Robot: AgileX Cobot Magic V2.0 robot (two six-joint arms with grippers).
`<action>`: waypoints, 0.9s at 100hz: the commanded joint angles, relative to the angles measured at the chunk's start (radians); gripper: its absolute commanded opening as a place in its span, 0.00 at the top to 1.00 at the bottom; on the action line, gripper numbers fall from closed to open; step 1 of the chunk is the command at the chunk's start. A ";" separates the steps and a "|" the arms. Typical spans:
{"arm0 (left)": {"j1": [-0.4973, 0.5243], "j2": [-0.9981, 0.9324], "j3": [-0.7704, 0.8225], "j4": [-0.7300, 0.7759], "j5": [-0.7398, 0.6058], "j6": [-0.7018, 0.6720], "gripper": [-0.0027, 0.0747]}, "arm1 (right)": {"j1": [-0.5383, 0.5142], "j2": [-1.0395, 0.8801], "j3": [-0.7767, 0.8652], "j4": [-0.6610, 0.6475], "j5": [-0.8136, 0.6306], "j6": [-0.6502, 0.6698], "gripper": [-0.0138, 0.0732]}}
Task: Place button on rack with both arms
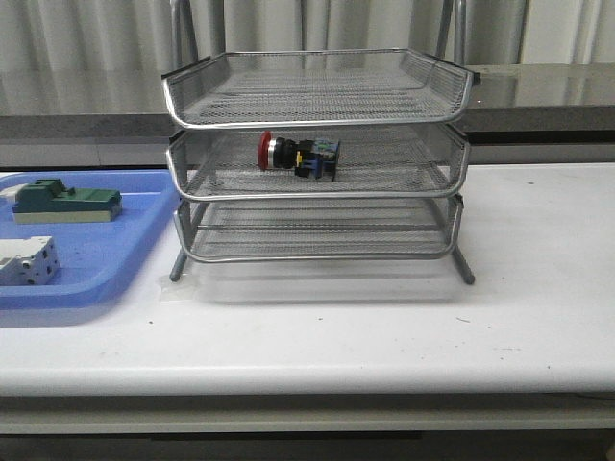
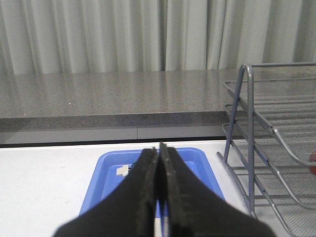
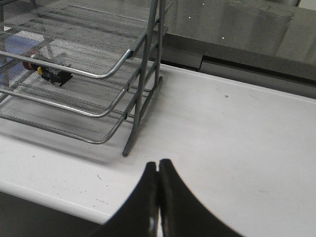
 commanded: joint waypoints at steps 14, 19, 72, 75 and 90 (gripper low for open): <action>0.002 0.006 -0.028 -0.006 -0.065 -0.008 0.99 | -0.007 0.005 -0.024 0.005 -0.074 0.002 0.92; 0.002 0.006 -0.028 -0.006 -0.065 -0.008 0.99 | -0.007 0.005 -0.023 0.005 -0.073 0.002 0.92; 0.002 0.006 -0.028 -0.006 -0.065 -0.008 0.99 | -0.102 -0.280 0.235 -0.122 -0.272 0.265 0.92; 0.002 0.006 -0.028 -0.006 -0.065 -0.008 0.99 | -0.102 -0.296 0.250 -0.122 -0.274 0.265 0.92; 0.002 0.006 -0.028 -0.006 -0.065 -0.008 0.99 | -0.102 -0.344 0.333 -0.122 -0.315 0.265 0.92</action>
